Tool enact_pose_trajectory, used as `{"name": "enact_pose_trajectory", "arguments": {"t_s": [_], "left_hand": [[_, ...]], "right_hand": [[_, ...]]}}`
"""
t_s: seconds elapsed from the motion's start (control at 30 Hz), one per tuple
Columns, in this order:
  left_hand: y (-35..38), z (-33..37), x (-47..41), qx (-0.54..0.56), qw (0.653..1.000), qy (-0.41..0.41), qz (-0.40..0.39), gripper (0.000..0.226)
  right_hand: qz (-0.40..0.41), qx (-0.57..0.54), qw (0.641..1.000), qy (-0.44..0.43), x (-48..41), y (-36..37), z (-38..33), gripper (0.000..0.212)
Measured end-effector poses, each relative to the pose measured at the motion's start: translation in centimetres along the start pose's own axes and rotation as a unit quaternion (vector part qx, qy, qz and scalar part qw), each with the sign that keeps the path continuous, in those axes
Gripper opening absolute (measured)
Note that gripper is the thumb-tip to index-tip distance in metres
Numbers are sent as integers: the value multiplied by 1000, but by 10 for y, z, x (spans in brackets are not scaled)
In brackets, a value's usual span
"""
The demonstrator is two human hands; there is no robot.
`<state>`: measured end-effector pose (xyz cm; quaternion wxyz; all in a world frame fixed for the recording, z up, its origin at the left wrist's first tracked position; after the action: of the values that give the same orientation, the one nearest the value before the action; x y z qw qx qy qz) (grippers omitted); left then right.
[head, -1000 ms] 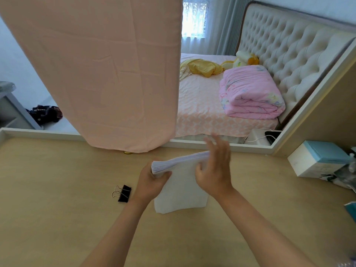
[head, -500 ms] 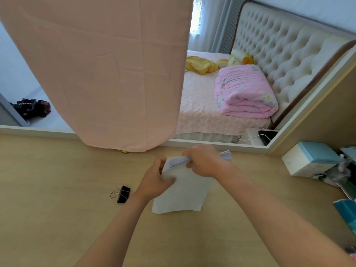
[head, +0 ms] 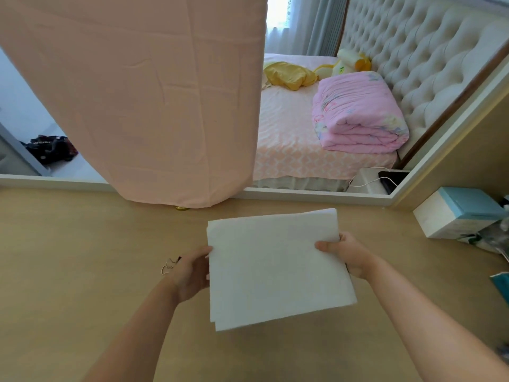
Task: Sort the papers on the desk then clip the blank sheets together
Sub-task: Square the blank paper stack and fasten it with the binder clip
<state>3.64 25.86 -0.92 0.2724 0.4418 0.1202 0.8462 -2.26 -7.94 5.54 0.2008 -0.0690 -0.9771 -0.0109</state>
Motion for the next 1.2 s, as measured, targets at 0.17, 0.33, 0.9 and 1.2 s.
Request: {"name": "enact_pose_trajectory", "arguments": {"t_s": [0.17,0.33,0.9,1.2], "left_hand": [[8,-24,-3,-50,996,-71,31,55],[9,-41,-7,-56,990,-123,46,52],[-30,-57,-36,-189,940,-114,259,30],[13,5,-11,-205,909,130,339,41]], "right_hand": [[-8,-79,993,88,-1,-2,59,32],[-36,-84,980,175,-4,1,105,37],[138,183,962,151,-16,5,148,35],[228,110,963,-89,-9,7,71,30]]}}
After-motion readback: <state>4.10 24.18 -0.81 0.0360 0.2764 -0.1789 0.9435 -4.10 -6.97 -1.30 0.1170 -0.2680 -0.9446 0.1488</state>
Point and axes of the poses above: each hand's wrist, its own x-axis away from the middle knuckle, its own y-axis out of the palm, z = x × y, the point moved 8 cm from there along -x, towards the middle knuckle, and after that the axes turned 11 degrees about -y, right-handed, at the moved point
